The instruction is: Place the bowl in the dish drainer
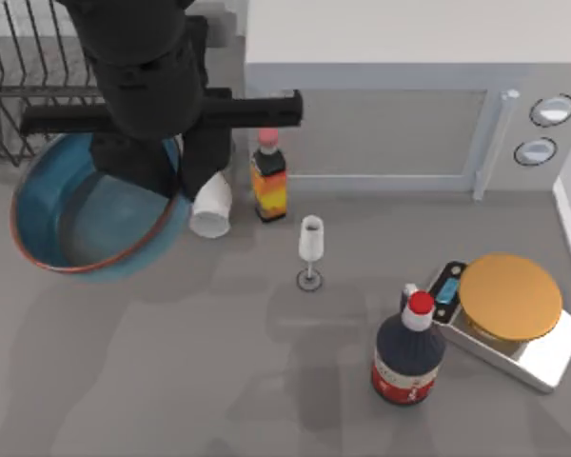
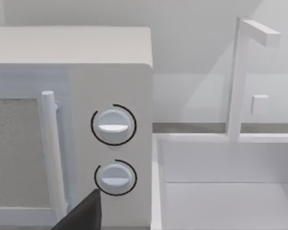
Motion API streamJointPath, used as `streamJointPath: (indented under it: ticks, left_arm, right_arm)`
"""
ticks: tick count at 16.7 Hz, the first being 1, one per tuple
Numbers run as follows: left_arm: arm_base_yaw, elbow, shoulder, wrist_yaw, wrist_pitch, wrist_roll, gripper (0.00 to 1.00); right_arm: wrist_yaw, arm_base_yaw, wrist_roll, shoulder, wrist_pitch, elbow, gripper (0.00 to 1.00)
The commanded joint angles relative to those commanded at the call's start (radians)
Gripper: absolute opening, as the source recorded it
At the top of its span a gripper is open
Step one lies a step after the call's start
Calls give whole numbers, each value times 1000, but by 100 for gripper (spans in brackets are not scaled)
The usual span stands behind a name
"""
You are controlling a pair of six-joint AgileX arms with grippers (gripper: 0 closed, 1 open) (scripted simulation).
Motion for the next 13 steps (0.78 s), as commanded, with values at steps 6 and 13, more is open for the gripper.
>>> streamJointPath:
  ticks: [6, 13]
  left_arm:
    - [245, -222, -263, 41, 328, 177, 0]
    - [497, -458, -513, 127, 867, 328, 0]
  right_arm:
    - [0, 0, 0, 0, 0, 0, 100]
    - [0, 0, 0, 0, 0, 0, 100]
